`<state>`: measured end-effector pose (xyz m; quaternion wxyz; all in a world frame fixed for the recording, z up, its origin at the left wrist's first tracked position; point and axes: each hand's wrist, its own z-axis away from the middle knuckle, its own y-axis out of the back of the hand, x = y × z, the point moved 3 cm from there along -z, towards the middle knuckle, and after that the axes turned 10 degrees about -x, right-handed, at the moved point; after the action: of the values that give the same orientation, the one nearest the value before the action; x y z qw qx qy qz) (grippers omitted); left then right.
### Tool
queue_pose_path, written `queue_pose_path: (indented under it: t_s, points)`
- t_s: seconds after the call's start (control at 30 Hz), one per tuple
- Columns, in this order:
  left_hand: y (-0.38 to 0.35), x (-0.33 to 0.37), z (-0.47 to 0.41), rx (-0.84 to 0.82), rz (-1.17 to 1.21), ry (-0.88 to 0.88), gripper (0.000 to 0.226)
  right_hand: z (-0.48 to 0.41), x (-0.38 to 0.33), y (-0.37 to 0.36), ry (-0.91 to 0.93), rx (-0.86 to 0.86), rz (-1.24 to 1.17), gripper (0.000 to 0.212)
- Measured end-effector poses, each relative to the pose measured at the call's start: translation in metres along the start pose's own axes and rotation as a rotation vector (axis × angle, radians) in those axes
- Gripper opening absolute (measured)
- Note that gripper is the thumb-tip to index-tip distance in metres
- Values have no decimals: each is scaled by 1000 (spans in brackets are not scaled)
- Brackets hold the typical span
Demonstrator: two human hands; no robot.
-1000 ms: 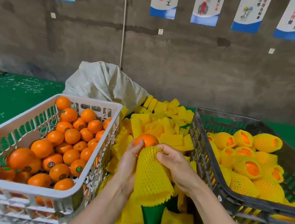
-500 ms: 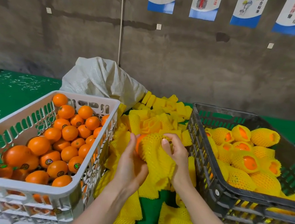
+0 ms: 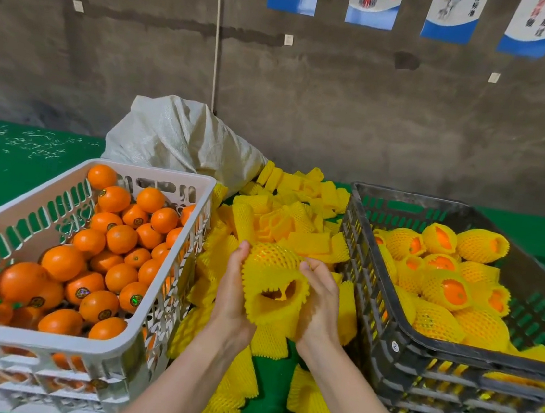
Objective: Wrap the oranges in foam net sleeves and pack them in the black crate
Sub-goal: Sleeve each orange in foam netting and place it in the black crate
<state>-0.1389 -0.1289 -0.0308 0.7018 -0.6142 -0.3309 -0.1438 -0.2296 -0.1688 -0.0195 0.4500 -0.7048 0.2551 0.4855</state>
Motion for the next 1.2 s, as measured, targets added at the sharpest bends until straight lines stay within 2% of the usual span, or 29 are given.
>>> queue_pose_path:
  t_s: [0.1, 0.17, 0.23, 0.33, 0.43, 0.47, 0.53, 0.6, 0.67, 0.73, 0.77, 0.83, 0.93, 1.0, 1.07, 1.1, 1.13, 1.2]
  points:
    - [-1, -2, -1, -36, -24, 39, 42, -7, -4, 3, -26, 73, 54, 23]
    - [-2, 0, -3, -45, -27, 75, 37, -12, -7, 3, 43, 82, 138, 32]
    - [-3, 2, -4, -39, -38, 101, 42, -17, -11, 4, 135, 82, 249, 36]
    - [-7, 7, -6, -23, -52, 137, 56, -24, -11, 3, 189, 22, 270, 31]
    - [-5, 12, -9, 44, -109, 143, 58, -27, -8, 2, 183, -106, 337, 22]
    - [-3, 14, -10, 72, -141, 128, 55, -27, -9, 3, 146, -139, 327, 25]
    - [1, 20, -15, 136, -211, 88, 41, -29, -13, 1, -47, -176, 273, 34]
    - [2, 24, -19, 199, -307, 76, 25, -31, -15, -1, -235, -240, 319, 50]
    - [-1, 26, -22, 221, -400, 56, 23, -31, -14, -5, -300, -324, 357, 68]
    - [-1, 33, -27, 249, -563, -61, 28, -30, -12, -11, -280, -319, 386, 80]
    - [-3, 37, -28, 254, -668, -129, 35, -29, -10, -12, -250, -284, 396, 73]
    - [-2, 39, -28, 259, -824, -202, 52, -31, -5, -10, -192, -128, 349, 40]
    - [2, 28, -24, 271, -781, -240, 50, -34, 2, -6, -159, 46, 272, 21]
    - [5, 22, -22, 317, -728, -281, 45, -32, 3, -10, -166, 42, 277, 33]
    - [6, 21, -23, 354, -669, -292, 40, -27, 6, -17, -232, -24, 268, 76]
    - [5, 21, -25, 355, -648, -288, 40, -26, 8, -18, -275, -40, 249, 88]
    - [6, 22, -26, 356, -643, -279, 41, -26, 9, -16, -289, -33, 228, 84]
    - [10, 21, -29, 368, -638, -232, 43, -30, 8, -11, -260, -20, 145, 40]
